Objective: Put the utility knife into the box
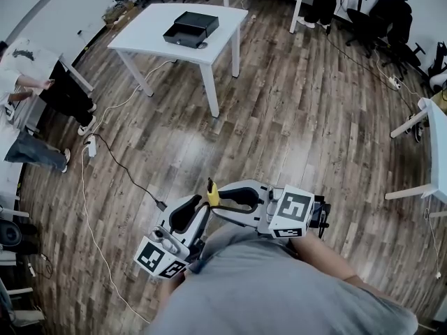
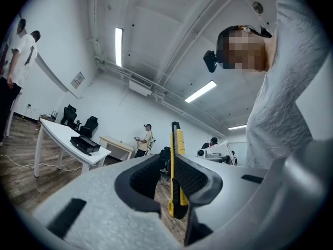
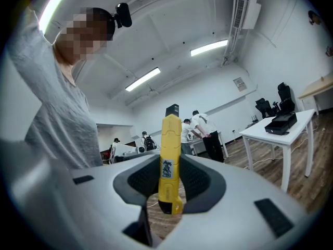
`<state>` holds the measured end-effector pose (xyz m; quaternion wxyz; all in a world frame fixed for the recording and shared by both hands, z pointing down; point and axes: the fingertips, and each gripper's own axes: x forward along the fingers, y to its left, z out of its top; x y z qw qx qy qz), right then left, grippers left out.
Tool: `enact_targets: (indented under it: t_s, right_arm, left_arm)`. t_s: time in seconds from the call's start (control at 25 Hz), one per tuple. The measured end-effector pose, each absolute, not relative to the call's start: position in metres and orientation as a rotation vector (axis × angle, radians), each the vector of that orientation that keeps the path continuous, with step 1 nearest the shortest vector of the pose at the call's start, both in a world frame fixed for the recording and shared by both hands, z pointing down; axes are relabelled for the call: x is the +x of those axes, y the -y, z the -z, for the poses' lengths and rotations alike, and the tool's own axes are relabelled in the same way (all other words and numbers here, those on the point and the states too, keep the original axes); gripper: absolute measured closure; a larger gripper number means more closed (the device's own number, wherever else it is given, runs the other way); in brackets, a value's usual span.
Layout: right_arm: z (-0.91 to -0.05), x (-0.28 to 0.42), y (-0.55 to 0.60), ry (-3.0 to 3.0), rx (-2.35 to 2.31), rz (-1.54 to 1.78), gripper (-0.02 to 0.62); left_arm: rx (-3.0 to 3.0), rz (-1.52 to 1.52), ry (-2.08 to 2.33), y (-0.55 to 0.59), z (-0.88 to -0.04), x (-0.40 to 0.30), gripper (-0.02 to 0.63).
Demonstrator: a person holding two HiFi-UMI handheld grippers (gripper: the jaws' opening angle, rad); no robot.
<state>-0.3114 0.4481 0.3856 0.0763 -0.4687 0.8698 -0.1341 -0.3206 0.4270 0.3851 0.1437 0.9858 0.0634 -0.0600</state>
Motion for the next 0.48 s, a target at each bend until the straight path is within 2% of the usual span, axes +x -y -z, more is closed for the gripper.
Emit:
enact_targets:
  t_s: [0.48]
  right_arm:
    - [-0.394, -0.255, -0.423, -2.574, -1.432, 0.451, 0.469]
  left_arm:
    - [2.813, 0.136, -0.195, -0.402, -0.394, -0.265, 0.511]
